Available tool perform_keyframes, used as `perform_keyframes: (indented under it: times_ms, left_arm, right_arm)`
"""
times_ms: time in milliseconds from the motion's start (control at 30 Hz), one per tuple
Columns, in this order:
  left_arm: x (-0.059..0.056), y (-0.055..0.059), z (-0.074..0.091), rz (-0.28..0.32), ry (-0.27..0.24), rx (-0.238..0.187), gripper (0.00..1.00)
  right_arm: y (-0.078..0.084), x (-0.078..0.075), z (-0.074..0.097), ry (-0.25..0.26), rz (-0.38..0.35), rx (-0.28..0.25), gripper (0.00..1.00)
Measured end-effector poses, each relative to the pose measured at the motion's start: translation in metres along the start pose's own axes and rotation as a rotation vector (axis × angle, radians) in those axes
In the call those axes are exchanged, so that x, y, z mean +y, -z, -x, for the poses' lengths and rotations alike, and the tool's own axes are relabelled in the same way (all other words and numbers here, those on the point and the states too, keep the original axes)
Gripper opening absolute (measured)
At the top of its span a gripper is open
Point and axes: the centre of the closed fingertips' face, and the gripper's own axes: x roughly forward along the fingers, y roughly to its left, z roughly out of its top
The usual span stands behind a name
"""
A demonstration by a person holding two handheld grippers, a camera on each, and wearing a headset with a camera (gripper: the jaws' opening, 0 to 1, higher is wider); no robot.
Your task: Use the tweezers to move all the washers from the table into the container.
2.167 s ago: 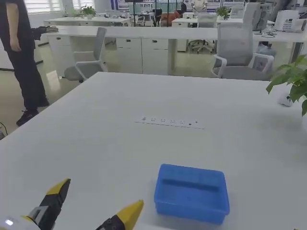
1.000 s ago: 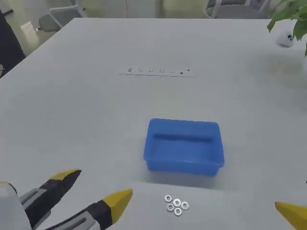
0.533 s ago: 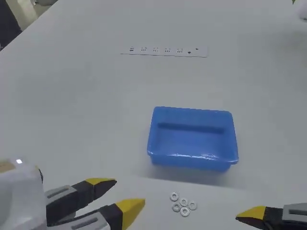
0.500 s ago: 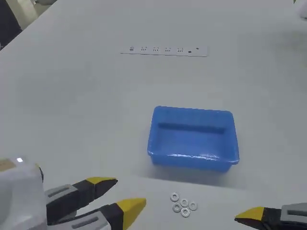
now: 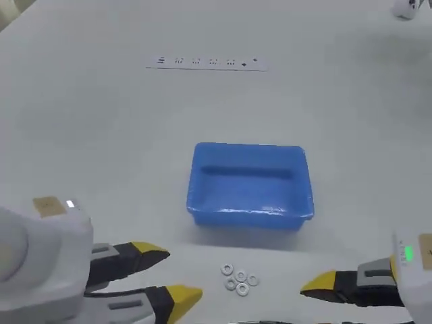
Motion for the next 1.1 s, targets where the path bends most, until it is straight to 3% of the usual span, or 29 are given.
perform_keyframes:
  times_ms: [100, 233, 400, 467, 500, 600, 633, 833, 967, 1100]
  left_arm:
    - [-0.005, 0.006, -0.008, -0.082, 0.020, 0.056, 0.39]
    - [-0.019, 0.025, -0.021, -0.309, 0.083, 0.203, 0.36]
    - [-0.023, 0.049, -0.029, -0.519, 0.104, 0.341, 0.27]
    - [-0.022, 0.053, -0.030, -0.569, 0.100, 0.367, 0.22]
    - [-0.024, 0.053, -0.031, -0.601, 0.106, 0.363, 0.19]
    - [-0.027, 0.051, -0.032, -0.615, 0.108, 0.348, 0.11]
    - [-0.026, 0.050, -0.033, -0.652, 0.118, 0.346, 0.10]
    - [-0.026, 0.057, -0.034, -0.727, 0.144, 0.379, 0.06]
    - [-0.026, 0.056, -0.037, -0.789, 0.131, 0.376, 0.00]
    - [-0.031, 0.057, -0.037, -0.808, 0.161, 0.376, 0.00]
  right_arm:
    - [0.004, -0.001, -0.001, 0.006, -0.018, 0.009, 0.18]
    - [0.009, 0.004, -0.007, 0.005, 0.023, 0.052, 0.17]
    - [0.010, 0.015, -0.020, -0.023, 0.044, 0.078, 0.16]
    - [0.009, 0.019, -0.023, -0.030, 0.063, 0.091, 0.15]
    - [0.009, 0.021, -0.025, -0.033, 0.074, 0.099, 0.15]
    - [0.011, 0.022, -0.030, -0.028, 0.089, 0.116, 0.15]
    - [0.011, 0.021, -0.031, -0.025, 0.093, 0.122, 0.15]
    - [0.014, 0.017, -0.034, -0.024, 0.113, 0.149, 0.14]
    - [0.012, 0.019, -0.039, -0.038, 0.121, 0.151, 0.15]
    - [0.014, 0.020, -0.043, -0.044, 0.153, 0.172, 0.15]
